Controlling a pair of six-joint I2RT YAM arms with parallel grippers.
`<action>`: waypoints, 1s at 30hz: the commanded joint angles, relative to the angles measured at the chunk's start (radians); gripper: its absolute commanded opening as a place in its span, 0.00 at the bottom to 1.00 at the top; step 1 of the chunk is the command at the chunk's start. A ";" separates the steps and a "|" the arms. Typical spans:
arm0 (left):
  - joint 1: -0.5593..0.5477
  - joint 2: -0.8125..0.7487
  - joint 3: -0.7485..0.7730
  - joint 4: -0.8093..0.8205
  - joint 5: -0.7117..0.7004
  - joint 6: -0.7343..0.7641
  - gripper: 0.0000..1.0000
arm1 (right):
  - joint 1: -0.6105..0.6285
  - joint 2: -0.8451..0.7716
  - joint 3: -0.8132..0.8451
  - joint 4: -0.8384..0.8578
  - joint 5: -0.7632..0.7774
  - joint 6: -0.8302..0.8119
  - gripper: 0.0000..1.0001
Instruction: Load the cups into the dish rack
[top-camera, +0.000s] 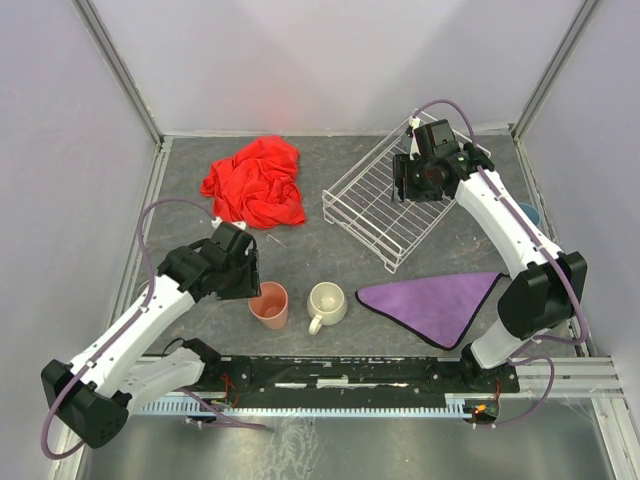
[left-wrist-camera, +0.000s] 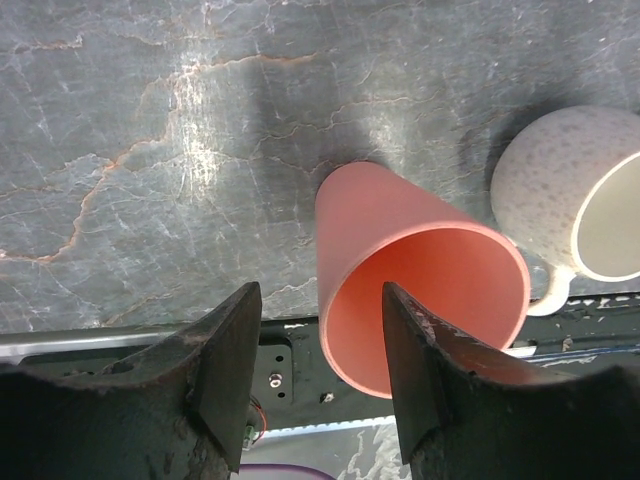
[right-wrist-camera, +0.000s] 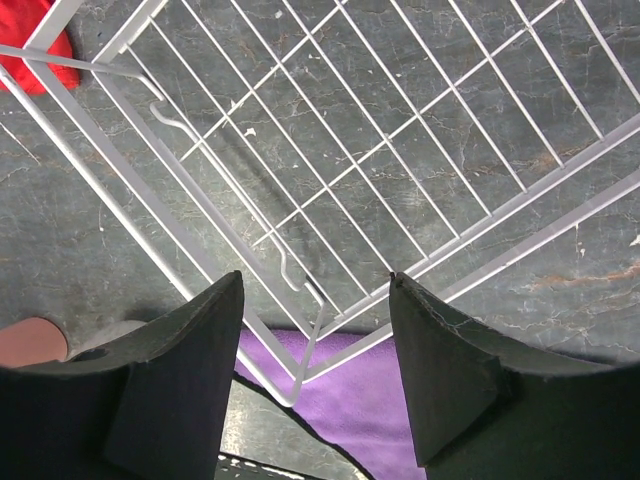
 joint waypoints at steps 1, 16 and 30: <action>-0.006 0.023 -0.016 0.023 -0.014 -0.035 0.57 | 0.004 -0.005 0.042 0.036 -0.010 -0.019 0.68; -0.010 0.085 -0.065 0.099 -0.041 -0.006 0.09 | 0.000 -0.024 0.037 0.029 0.004 -0.035 0.68; 0.198 0.214 0.416 0.171 0.129 0.135 0.03 | -0.149 -0.006 0.079 0.100 -0.442 0.084 0.70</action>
